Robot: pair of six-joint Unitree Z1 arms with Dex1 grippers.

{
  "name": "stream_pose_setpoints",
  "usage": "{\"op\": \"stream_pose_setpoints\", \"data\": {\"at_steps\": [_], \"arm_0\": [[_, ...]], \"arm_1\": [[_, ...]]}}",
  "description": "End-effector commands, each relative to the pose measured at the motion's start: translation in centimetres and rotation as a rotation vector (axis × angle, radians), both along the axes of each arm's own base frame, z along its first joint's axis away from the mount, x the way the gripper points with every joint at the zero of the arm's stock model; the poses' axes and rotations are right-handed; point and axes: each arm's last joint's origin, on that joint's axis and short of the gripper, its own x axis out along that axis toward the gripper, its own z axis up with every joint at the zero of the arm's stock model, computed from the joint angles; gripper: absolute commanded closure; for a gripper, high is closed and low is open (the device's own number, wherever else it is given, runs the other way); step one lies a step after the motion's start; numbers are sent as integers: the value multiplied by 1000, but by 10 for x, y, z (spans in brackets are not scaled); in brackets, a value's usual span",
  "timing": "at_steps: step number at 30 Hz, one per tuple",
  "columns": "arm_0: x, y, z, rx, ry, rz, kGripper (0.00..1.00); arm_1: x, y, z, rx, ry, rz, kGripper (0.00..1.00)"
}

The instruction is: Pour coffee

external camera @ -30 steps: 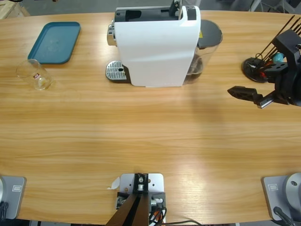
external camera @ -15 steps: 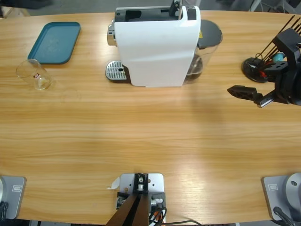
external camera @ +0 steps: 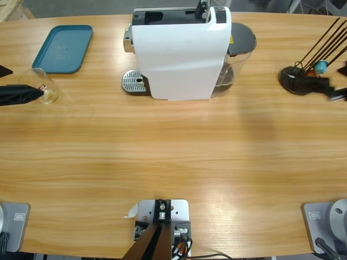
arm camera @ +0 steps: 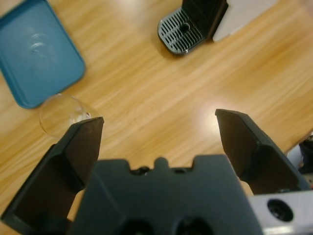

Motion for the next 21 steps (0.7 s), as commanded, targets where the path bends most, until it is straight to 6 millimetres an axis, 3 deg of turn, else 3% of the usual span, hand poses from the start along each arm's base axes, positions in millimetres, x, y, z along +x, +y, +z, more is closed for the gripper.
{"op": "stream_pose_setpoints", "data": {"at_steps": [1, 9, 16, 21], "arm_0": [[-6, 4, -18, -21, 5, 24, 11], [0, -1, -39, 9, 61, 49, 27], [-1, 1, -43, -4, 35, 57, 27], [-2, 2, -44, -10, 23, 60, 27]], "arm_1": [[8, -24, -2, 52, 25, -194, 35], [32, -26, -3, 61, 25, -243, 21], [68, -24, -25, 48, 92, -282, 206], [83, -32, -36, 51, 117, -331, 217]]}}
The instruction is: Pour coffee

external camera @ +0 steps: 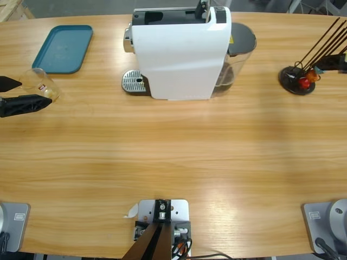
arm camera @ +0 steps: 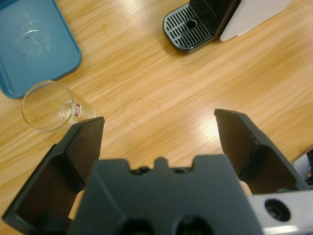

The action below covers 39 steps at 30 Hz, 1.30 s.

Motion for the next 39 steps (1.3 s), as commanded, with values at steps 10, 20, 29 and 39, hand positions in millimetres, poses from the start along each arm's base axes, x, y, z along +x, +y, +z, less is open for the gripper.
{"op": "stream_pose_setpoints", "data": {"at_steps": [10, 20, 29, 39], "arm_0": [[-2, 2, -14, 20, 11, 15, 27], [-4, 3, -13, 14, 3, 15, 27], [-4, 3, -13, 13, 4, 16, 27], [-4, 3, -14, 11, 1, 16, 27]], "arm_1": [[42, -8, -31, 7, 96, -65, 234], [48, -11, -37, 5, 110, -78, 234], [52, -13, -41, 8, 130, -87, 234], [52, -14, -42, -11, 132, -95, 501]]}}
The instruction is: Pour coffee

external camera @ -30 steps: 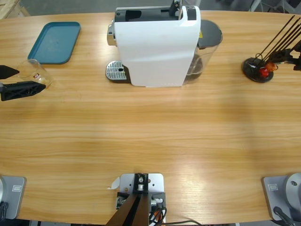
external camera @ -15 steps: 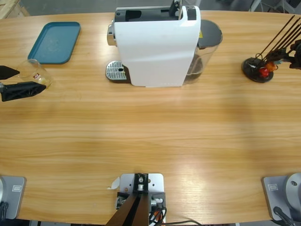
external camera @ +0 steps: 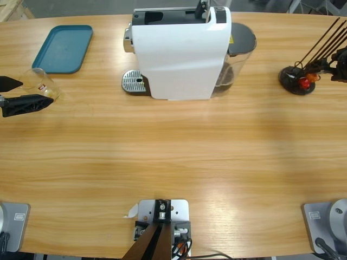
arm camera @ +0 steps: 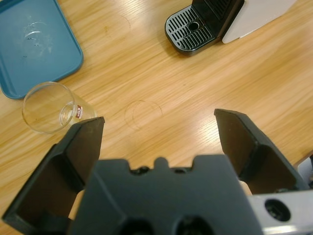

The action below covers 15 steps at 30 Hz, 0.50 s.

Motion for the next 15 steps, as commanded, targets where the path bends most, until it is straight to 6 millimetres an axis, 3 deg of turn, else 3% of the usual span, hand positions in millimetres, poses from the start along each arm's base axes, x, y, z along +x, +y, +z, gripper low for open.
{"op": "stream_pose_setpoints", "data": {"at_steps": [1, 2, 5, 11, 15], "arm_0": [[-5, 3, -9, 11, 10, 9, 27], [-5, 3, -9, 11, 10, 9, 27], [-5, 3, -9, 11, 10, 9, 27], [-5, 4, -9, 9, 8, 9, 27], [-6, 4, -9, 8, 7, 9, 27]], "arm_1": [[7, -3, -9, -20, 31, -4, 509], [7, -3, -9, -22, 34, -1, 595], [8, -3, -10, -23, 42, 0, 670], [10, -4, -12, -15, 52, 0, 960], [12, -5, -13, -16, 57, -4, 989]]}}
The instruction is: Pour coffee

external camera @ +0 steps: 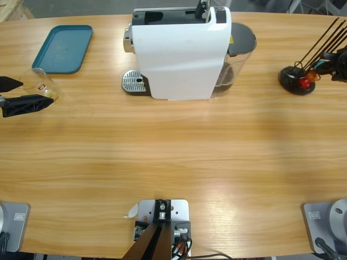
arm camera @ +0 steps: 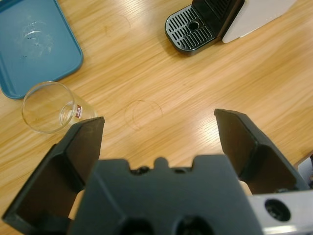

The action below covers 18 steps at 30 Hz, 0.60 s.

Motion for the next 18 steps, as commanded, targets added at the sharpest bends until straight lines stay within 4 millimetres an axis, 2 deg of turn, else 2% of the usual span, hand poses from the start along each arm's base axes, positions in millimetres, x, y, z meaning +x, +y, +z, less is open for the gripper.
{"op": "stream_pose_setpoints", "data": {"at_steps": [1, 2, 3, 4, 5, 6, 7, 8, 9, 10, 11, 13, 18], "arm_0": [[-6, 4, -8, 7, 6, 9, 27], [-6, 4, -8, 7, 5, 9, 27], [-6, 4, -8, 7, 5, 9, 27], [-6, 4, -9, 8, 6, 9, 27], [-6, 4, -9, 8, 6, 9, 27], [-6, 4, -9, 8, 6, 9, 27], [-6, 4, -9, 7, 5, 9, 27], [-6, 4, -9, 7, 5, 9, 27], [-6, 4, -9, 7, 5, 9, 27], [-6, 4, -9, 7, 5, 9, 27], [-6, 4, -9, 7, 5, 9, 27], [-6, 4, -8, 6, 4, 9, 27], [-6, 4, -9, 5, 3, 9, 27]], "arm_1": [[11, -4, -13, -9, 52, -12, 989], [11, -4, -13, -10, 53, -13, 983], [11, -4, -13, -12, 55, -14, 838], [11, -4, -13, -13, 56, -14, 485], [12, -4, -13, -14, 56, -14, 242], [12, -4, -13, -15, 59, -17, 139], [12, -4, -13, -16, 60, -19, 112], [12, -4, -13, -15, 61, -18, 119], [13, -4, -13, -15, 62, -18, 186], [13, -4, -14, -15, 65, -19, 373], [13, -4, -14, -17, 66, -20, 478], [13, -5, -14, -17, 66, -22, 602], [13, -5, -14, -18, 66, -22, 635]]}}
